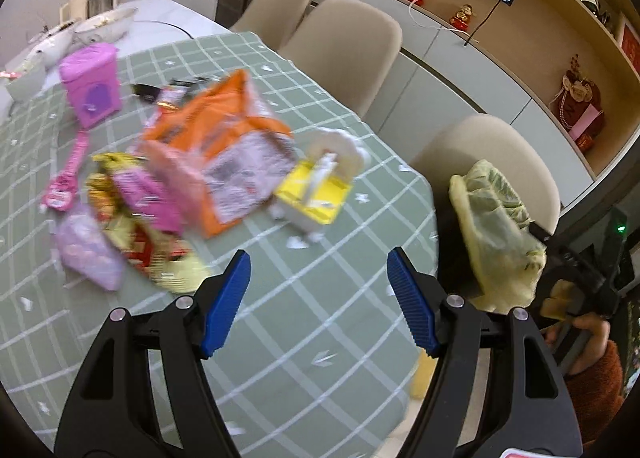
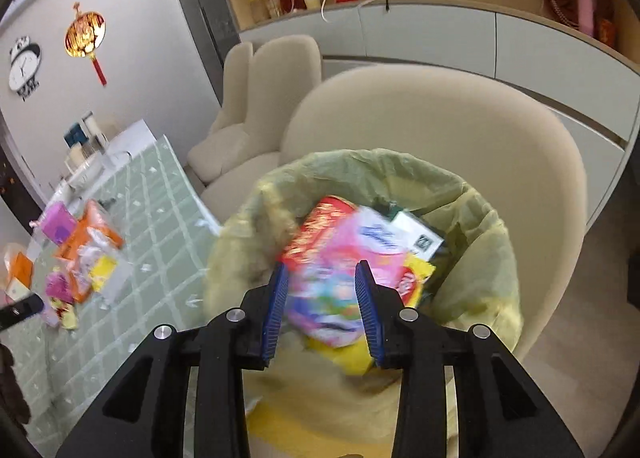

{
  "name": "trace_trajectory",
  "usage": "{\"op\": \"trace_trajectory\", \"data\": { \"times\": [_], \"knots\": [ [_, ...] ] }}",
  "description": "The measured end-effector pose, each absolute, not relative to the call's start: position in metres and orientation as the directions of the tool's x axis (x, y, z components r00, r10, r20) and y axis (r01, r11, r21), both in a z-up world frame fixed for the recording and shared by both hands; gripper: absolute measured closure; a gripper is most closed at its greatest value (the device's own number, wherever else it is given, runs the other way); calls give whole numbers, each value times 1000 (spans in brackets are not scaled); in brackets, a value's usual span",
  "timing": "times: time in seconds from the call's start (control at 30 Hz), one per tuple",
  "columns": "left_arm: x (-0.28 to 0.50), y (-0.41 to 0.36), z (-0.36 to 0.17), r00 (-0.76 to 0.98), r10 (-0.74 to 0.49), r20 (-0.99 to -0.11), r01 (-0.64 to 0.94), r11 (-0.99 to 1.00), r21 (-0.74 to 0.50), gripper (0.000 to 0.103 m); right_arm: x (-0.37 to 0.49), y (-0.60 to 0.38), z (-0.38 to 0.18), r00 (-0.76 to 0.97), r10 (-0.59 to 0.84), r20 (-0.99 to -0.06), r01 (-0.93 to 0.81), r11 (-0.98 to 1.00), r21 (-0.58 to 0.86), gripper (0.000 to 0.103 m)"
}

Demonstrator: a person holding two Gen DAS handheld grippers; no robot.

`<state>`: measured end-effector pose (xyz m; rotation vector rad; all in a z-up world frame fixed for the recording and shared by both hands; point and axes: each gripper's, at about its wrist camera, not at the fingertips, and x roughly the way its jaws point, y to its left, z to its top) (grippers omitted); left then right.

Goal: Collect trash
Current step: 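Grasp a small clear wrapper with the left tool while the right tool grasps the orange bag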

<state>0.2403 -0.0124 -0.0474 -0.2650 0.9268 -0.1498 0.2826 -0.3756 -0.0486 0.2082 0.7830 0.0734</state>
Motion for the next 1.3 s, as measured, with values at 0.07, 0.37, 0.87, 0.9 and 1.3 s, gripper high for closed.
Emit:
{"op": "trace_trajectory", "data": {
  "times": [0.07, 0.37, 0.87, 0.9, 1.3],
  "knots": [
    [231, 12, -44, 612, -226, -758, 19, 962, -272, 36, 271, -362, -40, 723, 159, -673, 1, 973, 231, 69],
    [216, 157, -44, 700, -108, -706, -78, 971, -226, 36, 224, -240, -11, 724, 231, -649, -77, 963, 257, 69],
    [286, 226, -101, 616, -105, -781, -95, 974, -206, 36, 226, -119, -45, 660, 226, -717, -91, 971, 222, 69],
    [291, 221, -105, 604, -79, -793, -87, 983, -164, 36, 228, -110, -48, 651, 224, -725, -106, 973, 206, 69],
    [286, 231, -110, 570, -210, -794, -40, 958, -283, 87, 275, -34, -65, 579, 279, -766, -297, 947, 120, 69]
  ]
}}
